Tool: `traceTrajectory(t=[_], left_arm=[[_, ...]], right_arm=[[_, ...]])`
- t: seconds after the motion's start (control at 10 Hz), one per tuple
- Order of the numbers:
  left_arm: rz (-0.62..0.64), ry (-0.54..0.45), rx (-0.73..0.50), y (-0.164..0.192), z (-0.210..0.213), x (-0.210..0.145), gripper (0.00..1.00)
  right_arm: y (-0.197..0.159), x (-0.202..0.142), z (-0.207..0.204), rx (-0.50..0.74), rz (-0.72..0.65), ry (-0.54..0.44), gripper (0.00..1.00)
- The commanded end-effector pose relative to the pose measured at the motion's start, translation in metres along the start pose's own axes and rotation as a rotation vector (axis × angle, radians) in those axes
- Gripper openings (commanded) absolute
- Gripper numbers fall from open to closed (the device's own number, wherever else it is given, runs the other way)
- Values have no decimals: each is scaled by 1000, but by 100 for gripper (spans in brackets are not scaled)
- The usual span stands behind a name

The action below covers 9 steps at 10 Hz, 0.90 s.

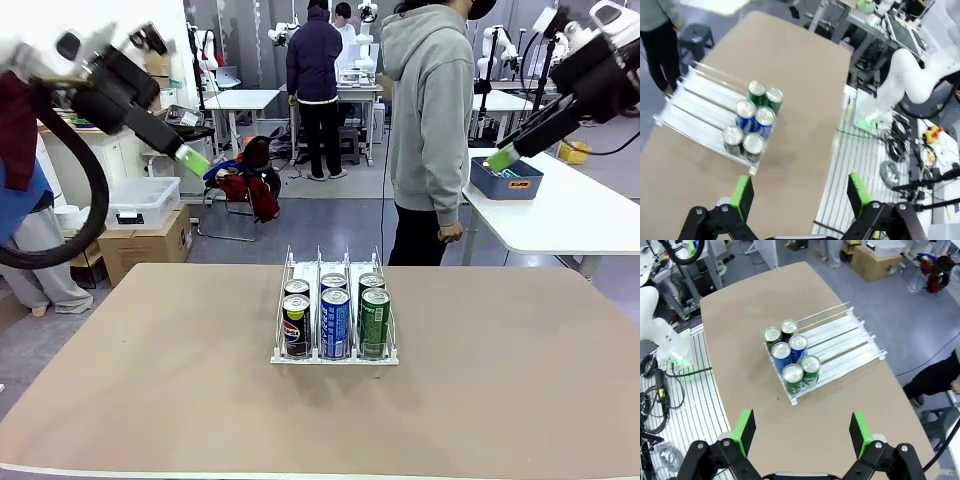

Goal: Fill the beverage cans into the dispenser.
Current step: Pick up the Ionic drink handed by the human.

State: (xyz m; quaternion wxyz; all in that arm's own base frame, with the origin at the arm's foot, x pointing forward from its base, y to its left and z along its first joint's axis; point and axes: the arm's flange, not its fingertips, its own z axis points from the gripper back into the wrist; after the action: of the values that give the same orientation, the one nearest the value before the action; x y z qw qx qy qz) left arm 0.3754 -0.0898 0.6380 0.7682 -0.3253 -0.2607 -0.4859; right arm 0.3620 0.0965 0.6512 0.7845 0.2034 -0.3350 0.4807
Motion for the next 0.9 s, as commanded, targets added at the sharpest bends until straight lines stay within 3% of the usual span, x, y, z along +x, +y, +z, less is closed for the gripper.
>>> traceTrajectory(t=[0.0,0.1,0.4,0.5,0.6,0.8], left_arm=[[-75,-97,134,-8,13,-2,100],[-93,-107,215,-8,19,1,100],[-64,-51,291,0,28,12,100],[-47,-28,268,2,12,6,100],[-90,-99,264,-7,37,17,100],[-90,-99,264,-7,37,17,100]], right_arm=[[-3,3,7,-63,5,-25,100],[-6,8,12,-80,9,-20,100],[-18,20,29,-135,-32,-38,100],[-9,13,26,-88,0,-31,100],[-9,13,26,-88,0,-31,100],[-9,13,26,-88,0,-31,100]])
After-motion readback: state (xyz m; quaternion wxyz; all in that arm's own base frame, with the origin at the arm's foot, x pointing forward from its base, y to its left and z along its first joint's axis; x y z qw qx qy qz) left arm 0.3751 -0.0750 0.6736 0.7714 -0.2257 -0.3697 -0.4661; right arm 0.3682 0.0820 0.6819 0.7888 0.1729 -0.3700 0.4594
